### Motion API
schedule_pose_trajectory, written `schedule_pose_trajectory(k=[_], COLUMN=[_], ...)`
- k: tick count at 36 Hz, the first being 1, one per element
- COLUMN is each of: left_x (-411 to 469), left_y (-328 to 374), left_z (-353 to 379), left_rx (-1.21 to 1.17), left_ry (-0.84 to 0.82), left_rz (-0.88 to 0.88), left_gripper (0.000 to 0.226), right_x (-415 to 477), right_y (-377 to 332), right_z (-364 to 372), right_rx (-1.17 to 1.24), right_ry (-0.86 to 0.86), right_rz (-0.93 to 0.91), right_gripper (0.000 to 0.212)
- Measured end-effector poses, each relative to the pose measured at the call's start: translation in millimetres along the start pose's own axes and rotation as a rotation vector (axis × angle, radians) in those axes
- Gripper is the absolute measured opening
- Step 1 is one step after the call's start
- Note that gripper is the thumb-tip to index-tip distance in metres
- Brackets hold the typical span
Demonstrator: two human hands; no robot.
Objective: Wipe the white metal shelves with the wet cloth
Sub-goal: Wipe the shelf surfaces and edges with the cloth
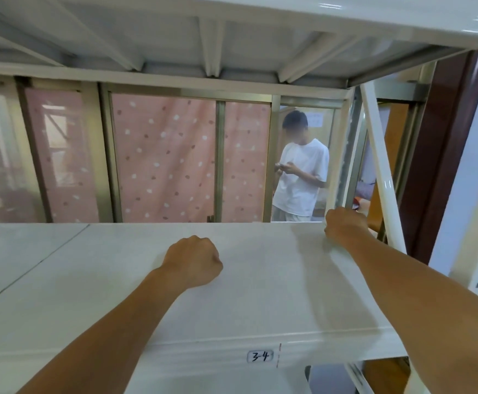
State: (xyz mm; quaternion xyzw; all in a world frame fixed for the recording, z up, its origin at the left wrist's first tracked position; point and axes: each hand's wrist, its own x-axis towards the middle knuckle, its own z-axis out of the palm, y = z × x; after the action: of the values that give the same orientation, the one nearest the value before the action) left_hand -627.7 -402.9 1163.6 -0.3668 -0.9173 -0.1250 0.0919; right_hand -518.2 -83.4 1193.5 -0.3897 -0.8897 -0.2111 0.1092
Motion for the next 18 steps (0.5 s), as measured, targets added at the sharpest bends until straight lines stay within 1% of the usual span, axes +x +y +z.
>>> schedule_pose_trajectory(k=[3, 6, 8, 11, 13, 15, 18], left_x=[-1.0, -0.7, 0.4, 0.6, 0.6, 0.3, -0.1], left_y=[-3.2, -2.9, -0.6, 11.1, 24.8, 41.4, 67.2], left_z=[1.7, -1.1, -3.9, -7.3, -6.2, -2.4, 4.5], left_rx=[0.001, -0.008, -0.002, 0.068, 0.087, 0.069, 0.048], left_ry=[-0.023, -0.058, -0.079, -0.068, -0.048, -0.032, -0.015], left_rz=[0.034, 0.044, 0.045, 0.047, 0.064, 0.092, 0.149], left_gripper=[0.026, 0.026, 0.027, 0.029, 0.032, 0.033, 0.031], right_x=[-7.8, -15.6, -19.9, -26.7, -34.9, -45.2, -59.3], right_y=[4.3, 12.7, 20.2, 30.8, 35.4, 38.8, 45.2], right_z=[-0.2, -6.8, -9.1, -15.1, -20.6, -27.7, -39.9], right_rx=[0.088, 0.151, 0.181, 0.2, 0.226, 0.214, 0.188], right_ry=[-0.004, -0.064, -0.067, -0.054, -0.039, -0.002, 0.147], right_rz=[0.032, 0.036, 0.034, 0.046, 0.061, 0.059, 0.054], right_gripper=[0.028, 0.03, 0.03, 0.031, 0.026, 0.022, 0.019])
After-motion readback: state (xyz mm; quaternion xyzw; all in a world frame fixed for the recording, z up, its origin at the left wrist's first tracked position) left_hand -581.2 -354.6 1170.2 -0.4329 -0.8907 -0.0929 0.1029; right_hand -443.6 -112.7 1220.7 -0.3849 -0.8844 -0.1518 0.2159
